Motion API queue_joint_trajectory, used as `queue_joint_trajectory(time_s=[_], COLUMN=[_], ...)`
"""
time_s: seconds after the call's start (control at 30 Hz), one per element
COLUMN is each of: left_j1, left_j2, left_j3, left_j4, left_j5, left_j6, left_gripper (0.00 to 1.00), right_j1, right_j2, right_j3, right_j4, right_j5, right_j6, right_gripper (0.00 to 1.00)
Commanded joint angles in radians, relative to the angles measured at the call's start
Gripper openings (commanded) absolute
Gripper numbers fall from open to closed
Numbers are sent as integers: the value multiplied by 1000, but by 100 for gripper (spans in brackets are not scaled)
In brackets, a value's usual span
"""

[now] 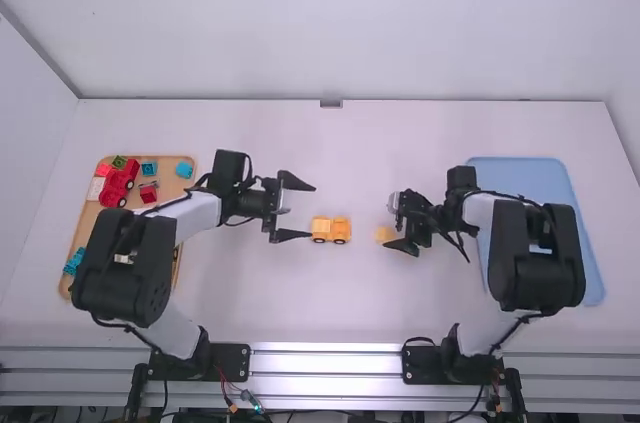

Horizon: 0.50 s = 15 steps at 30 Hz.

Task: Assemble lego blocks to make yellow taxi

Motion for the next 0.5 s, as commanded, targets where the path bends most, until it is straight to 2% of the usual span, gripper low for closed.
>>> queue_joint_trajectory(time_s=[0.0,0.13,0.3,0.47], left_j1=[0,-4,2,2], left_j2=[16,16,16,16], left_j3=[-10,-10,-10,-10], left_j4=[0,-4,-16,-19], left_j5=[30,33,48,45], left_j6=[-21,-20,-18,-18], left_gripper=[99,99,99,99], right_j1=[0,1,1,0], right_j2=[64,145,192,208], right_j3=[3,34,68,64], right_j4=[6,10,-72,-38], right_j5=[-53,-65,-64,-57], right_j6=[-15,-74,-203,-194], right_gripper=[99,95,76,63])
